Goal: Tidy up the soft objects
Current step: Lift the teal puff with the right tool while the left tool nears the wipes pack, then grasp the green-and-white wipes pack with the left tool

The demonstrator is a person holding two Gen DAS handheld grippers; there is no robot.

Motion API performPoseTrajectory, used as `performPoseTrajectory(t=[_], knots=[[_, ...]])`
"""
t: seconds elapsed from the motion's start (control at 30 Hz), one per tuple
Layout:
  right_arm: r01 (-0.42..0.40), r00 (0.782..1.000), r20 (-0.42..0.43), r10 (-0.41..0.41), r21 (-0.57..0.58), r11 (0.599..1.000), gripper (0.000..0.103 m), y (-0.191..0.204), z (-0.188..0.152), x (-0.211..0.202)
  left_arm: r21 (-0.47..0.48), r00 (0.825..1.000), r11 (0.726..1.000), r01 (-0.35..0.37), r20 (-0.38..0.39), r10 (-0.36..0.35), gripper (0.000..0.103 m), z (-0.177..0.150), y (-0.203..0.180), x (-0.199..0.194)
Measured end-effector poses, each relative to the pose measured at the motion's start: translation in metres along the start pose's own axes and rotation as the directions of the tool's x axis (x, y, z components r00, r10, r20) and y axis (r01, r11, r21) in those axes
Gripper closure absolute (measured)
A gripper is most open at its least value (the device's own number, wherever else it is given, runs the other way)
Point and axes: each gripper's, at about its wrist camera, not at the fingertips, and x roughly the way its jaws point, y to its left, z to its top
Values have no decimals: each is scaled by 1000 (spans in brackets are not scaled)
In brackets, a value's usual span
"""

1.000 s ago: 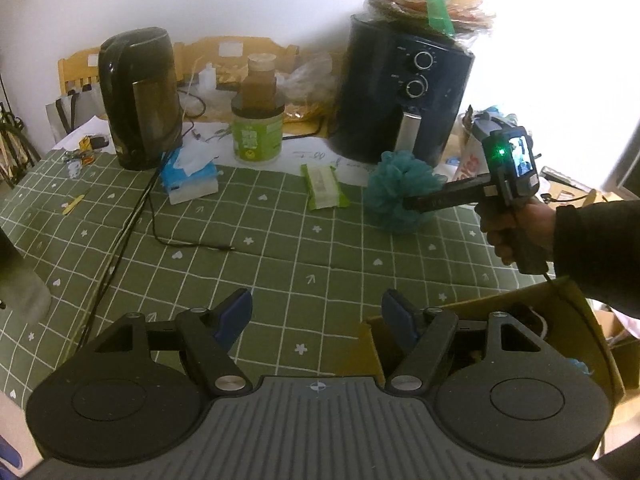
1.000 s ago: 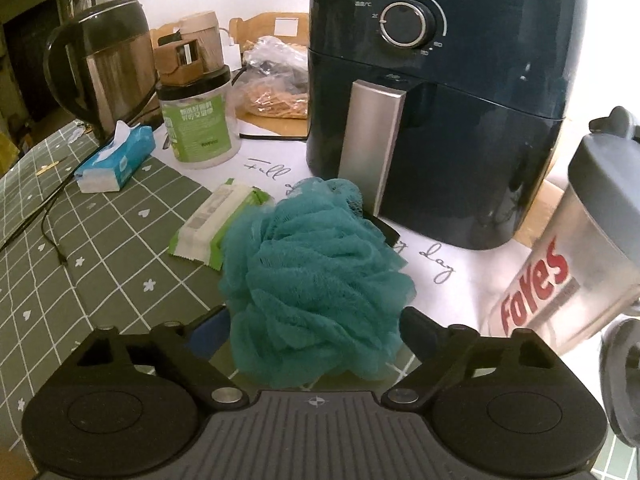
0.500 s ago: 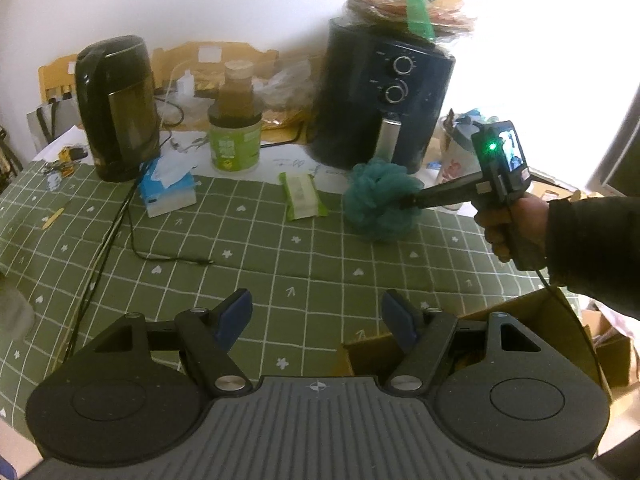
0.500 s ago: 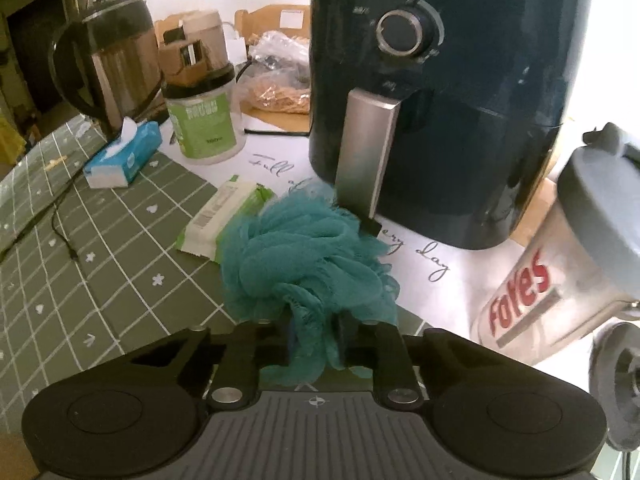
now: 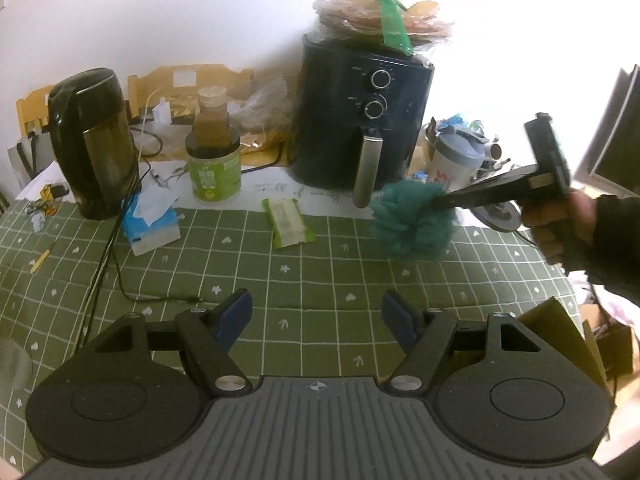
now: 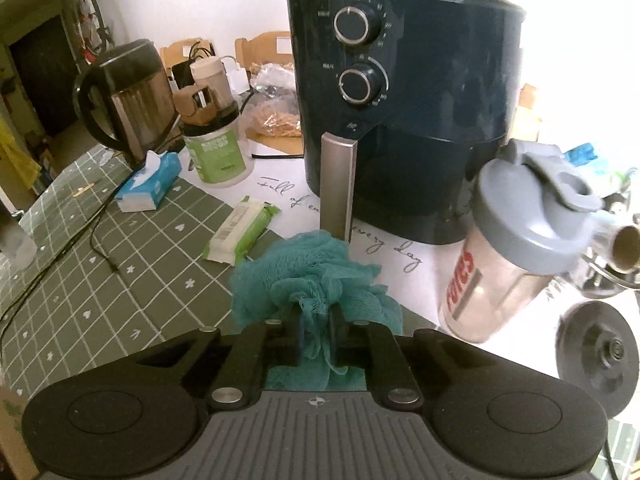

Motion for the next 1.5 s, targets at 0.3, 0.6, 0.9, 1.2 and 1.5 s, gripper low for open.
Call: performPoseTrajectory(t=[0.3,0.6,0.9,1.2,1.5], knots=[[33,999,24,-35,64,997,90,-5,-14,-40,42,1000,999,1,-5,0,32,13,2,22],[43,998,35,-48,127,991,90,-6,-29,-67,101,1000,995,-12,-10,13,32,27,1,49],[74,995,53,-85,178,981,90,-9,-41,-93,131,1000,991,-20,-19,23,32,37,4,86],[102,991,57,-118,233,967,90,-13,-52,-110,138,999,990,-28,-28,32,32,41,11,122],[130,987,52,-149,272,954,90,-11,-61,-121,100,998,994,-43,-43,48,32,51,19,172]])
